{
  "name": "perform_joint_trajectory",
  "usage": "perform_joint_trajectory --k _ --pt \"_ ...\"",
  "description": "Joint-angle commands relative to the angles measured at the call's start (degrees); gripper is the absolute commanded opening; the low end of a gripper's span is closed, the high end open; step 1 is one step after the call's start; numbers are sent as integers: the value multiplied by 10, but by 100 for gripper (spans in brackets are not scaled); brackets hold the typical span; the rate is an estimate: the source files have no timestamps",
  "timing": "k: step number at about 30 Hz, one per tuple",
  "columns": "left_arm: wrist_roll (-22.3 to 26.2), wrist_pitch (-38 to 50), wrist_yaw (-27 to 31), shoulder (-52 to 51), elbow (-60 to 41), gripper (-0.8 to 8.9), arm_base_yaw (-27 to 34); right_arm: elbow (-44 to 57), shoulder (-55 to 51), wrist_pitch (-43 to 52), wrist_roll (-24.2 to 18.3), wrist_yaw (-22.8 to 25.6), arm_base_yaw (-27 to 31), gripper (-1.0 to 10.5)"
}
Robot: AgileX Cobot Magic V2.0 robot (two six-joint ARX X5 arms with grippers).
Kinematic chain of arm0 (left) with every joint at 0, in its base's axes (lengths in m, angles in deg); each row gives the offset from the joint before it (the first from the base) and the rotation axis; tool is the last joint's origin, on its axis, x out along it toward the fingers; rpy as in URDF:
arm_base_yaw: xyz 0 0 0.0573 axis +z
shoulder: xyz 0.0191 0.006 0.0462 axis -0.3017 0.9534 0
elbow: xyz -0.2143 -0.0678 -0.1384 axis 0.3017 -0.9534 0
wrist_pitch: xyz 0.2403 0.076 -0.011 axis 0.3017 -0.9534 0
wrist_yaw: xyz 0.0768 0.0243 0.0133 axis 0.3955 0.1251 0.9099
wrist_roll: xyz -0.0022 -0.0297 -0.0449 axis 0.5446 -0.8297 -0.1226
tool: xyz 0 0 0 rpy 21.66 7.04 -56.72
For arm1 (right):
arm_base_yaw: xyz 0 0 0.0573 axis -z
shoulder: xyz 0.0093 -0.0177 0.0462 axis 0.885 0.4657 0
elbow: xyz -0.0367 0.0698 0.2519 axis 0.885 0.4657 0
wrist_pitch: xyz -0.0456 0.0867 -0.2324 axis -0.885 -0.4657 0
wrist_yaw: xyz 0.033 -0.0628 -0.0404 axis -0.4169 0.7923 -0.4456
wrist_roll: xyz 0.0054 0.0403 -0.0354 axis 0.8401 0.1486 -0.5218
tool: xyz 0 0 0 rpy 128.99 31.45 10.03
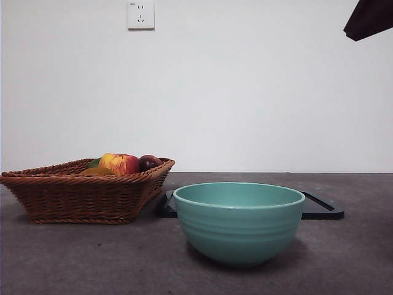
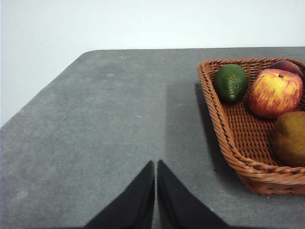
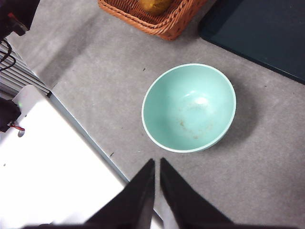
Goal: Pick up the wifruite, put it on the bowl, pick up the plate, put it on desk
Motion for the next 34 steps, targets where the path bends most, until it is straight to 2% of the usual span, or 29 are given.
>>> perform_joint_trajectory --k 1,12,15,18,24,28,34 --pt "-3 -3 1 0 -12 8 2 -10 3 6 -7 -1 -3 9" --pt "-3 -3 1 0 -12 8 2 -10 3 6 -7 -1 -3 9" --pt "-3 -3 1 0 -12 8 2 -10 -1 13 -34 5 4 9" --pt "-3 -3 1 0 -12 8 2 -6 -16 46 -66 25 39 9" --pt "-3 -3 1 0 -12 8 2 44 -88 196 -71 37 168 9" --pt "-3 -3 1 0 -12 8 2 127 -155 300 -78 64 247 9" --pt "-3 -3 1 0 -12 8 2 271 -266 419 -91 66 322 9"
